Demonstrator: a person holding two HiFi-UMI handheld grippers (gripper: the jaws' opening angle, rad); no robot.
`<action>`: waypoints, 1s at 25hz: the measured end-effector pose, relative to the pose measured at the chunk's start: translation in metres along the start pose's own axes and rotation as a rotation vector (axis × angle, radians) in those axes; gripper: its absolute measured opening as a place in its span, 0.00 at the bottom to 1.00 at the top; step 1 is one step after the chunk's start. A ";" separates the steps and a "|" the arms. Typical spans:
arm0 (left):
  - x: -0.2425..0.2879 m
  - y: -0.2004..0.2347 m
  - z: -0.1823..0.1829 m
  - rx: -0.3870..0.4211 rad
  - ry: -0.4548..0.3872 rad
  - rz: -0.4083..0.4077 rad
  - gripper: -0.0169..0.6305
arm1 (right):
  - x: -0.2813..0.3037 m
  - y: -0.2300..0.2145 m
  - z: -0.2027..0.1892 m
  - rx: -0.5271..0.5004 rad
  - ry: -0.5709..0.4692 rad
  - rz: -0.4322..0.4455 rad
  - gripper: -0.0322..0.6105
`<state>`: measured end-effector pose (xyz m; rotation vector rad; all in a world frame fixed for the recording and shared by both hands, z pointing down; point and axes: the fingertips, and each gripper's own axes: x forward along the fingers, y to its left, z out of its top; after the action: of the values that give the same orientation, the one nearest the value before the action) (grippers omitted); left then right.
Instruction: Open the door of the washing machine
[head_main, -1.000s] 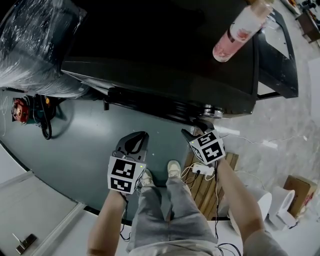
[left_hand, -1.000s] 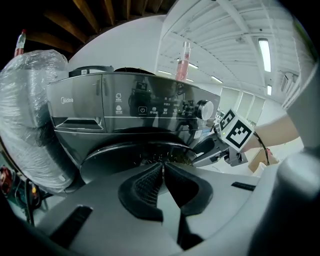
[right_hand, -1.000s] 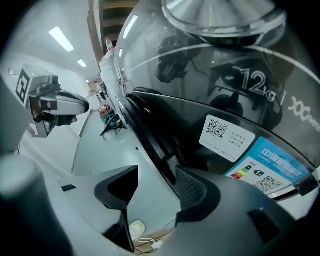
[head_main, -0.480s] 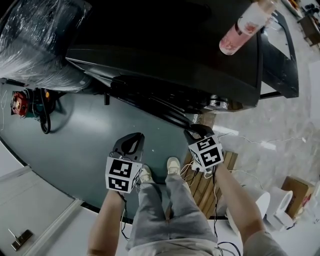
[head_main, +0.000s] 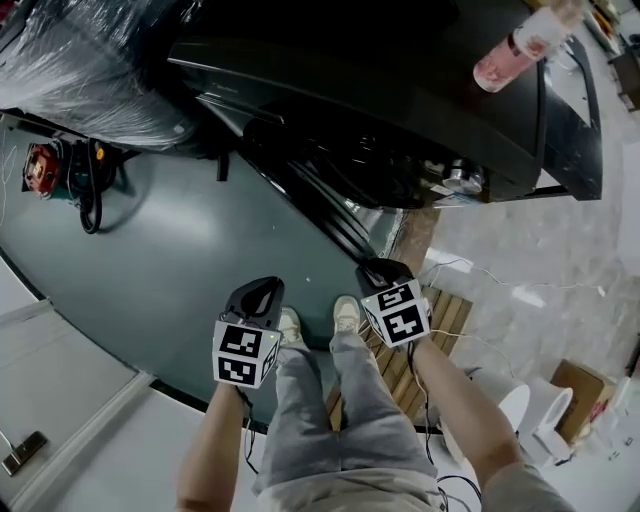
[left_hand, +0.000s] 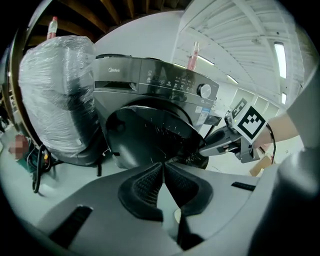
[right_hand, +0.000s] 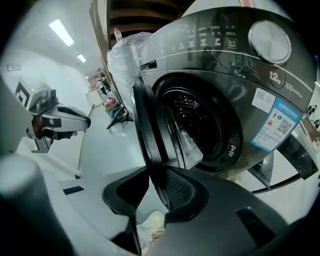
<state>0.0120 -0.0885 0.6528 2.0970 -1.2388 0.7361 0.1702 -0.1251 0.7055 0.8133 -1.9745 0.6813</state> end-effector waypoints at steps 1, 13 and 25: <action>-0.006 0.003 -0.007 -0.013 -0.001 0.008 0.07 | 0.001 0.008 -0.002 -0.003 0.007 0.006 0.24; -0.078 0.037 -0.086 -0.115 -0.009 0.113 0.07 | 0.023 0.136 -0.020 0.037 0.079 0.093 0.25; -0.159 0.104 -0.172 -0.284 -0.033 0.280 0.07 | 0.060 0.244 -0.003 0.201 0.060 0.019 0.26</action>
<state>-0.1745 0.0852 0.6778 1.7341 -1.5758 0.6034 -0.0376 0.0157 0.7227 0.8839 -1.8830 0.9158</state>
